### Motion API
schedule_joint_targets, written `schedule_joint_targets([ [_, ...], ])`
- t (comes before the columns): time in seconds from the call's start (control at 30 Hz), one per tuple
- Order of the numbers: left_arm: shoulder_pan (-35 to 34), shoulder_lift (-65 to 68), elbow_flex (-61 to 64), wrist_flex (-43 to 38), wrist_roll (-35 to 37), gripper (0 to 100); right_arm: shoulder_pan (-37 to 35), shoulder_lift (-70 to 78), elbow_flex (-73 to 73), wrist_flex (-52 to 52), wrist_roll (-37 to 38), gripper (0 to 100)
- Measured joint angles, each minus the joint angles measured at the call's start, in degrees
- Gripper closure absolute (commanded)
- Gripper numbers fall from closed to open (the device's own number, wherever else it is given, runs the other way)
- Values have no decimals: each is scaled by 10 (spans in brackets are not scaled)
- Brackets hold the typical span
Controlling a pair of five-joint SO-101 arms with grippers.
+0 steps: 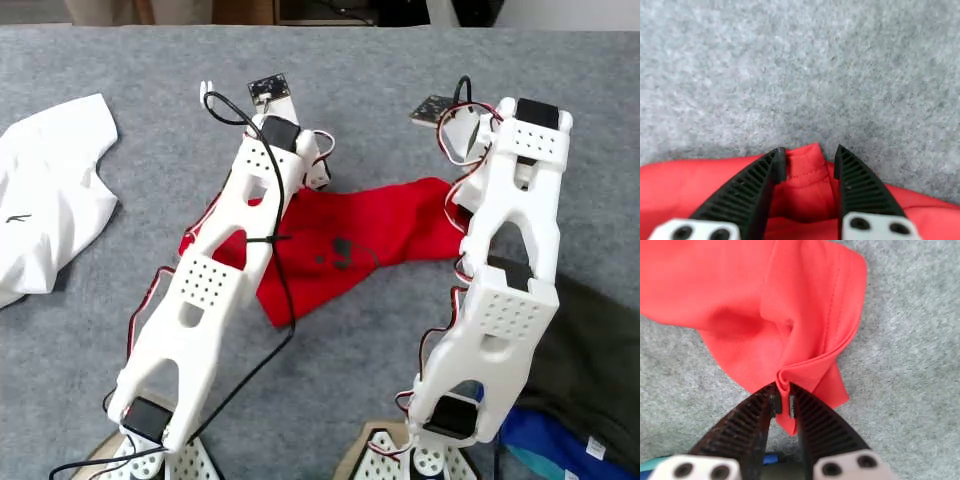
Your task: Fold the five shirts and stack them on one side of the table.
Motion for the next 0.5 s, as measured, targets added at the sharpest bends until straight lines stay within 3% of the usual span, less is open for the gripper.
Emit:
schedule_joint_targets([
  [0.5,0,2,0,-20,0,913,0,0,0,0,0,995],
])
